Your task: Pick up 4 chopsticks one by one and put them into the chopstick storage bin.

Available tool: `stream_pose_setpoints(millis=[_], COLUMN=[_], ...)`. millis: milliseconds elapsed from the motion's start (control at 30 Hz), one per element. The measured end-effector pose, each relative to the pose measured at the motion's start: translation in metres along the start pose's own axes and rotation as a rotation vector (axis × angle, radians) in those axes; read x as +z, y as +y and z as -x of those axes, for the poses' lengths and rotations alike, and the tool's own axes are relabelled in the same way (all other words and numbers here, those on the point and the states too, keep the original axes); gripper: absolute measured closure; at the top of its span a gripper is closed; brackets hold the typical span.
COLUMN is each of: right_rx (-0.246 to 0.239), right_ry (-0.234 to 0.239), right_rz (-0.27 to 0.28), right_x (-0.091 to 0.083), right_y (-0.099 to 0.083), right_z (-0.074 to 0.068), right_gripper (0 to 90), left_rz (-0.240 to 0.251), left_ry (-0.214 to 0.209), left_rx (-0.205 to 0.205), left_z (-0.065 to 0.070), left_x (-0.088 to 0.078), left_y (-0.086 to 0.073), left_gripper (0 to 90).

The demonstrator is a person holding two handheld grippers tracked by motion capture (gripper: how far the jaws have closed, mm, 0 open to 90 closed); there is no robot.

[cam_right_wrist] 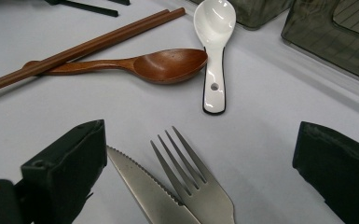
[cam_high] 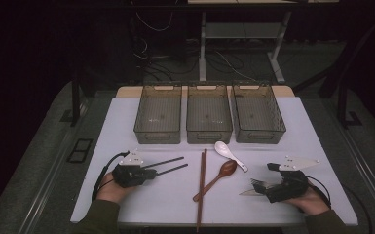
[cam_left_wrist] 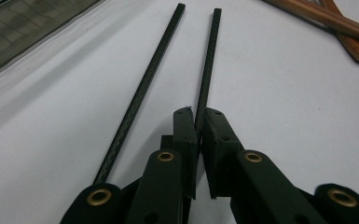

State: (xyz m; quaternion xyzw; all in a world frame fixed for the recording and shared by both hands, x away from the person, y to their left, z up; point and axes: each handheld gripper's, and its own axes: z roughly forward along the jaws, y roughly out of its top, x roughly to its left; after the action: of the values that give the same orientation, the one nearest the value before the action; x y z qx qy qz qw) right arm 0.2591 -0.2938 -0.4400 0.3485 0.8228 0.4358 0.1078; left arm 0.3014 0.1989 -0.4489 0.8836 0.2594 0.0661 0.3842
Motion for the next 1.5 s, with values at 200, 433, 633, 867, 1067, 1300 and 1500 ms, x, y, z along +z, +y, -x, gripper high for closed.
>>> stream_pose_setpoints(millis=[200, 433, 633, 867, 1067, 1300, 1500], right_rx=[0.001, 0.001, 0.001, 0.001, 0.000, -0.005, -0.029], right_ry=[-0.001, 0.001, 0.001, 0.001, 0.002, 0.000, 0.012], right_rz=[0.001, -0.001, 0.000, 0.000, 0.000, -0.003, -0.018], right_x=[0.000, 0.000, -0.001, -0.001, 0.000, 0.002, 0.010], right_y=[0.000, 0.000, 0.000, 0.000, 0.000, 0.000, 0.001], right_z=[0.000, 0.000, 0.000, 0.000, 0.000, -0.003, -0.010], right_gripper=[2.9, 2.9, 2.9, 2.9, 2.9, 2.9, 2.9], left_rz=[0.005, -0.004, -0.001, 0.001, 0.005, 0.001, 0.021], left_ry=[-0.035, -0.027, -0.022, -0.025, -0.028, -0.034, -0.037], left_rx=[0.014, 0.025, 0.015, 0.022, 0.011, 0.001, -0.017], left_z=[0.002, 0.004, 0.005, 0.009, 0.012, 0.014, 0.016], left_x=[0.002, 0.002, 0.000, -0.002, -0.004, -0.006, -0.010], left_y=[0.001, 0.003, 0.004, 0.009, 0.011, 0.014, 0.016], left_gripper=[85.0, 85.4, 85.4, 85.5, 85.4, 85.4, 85.4])
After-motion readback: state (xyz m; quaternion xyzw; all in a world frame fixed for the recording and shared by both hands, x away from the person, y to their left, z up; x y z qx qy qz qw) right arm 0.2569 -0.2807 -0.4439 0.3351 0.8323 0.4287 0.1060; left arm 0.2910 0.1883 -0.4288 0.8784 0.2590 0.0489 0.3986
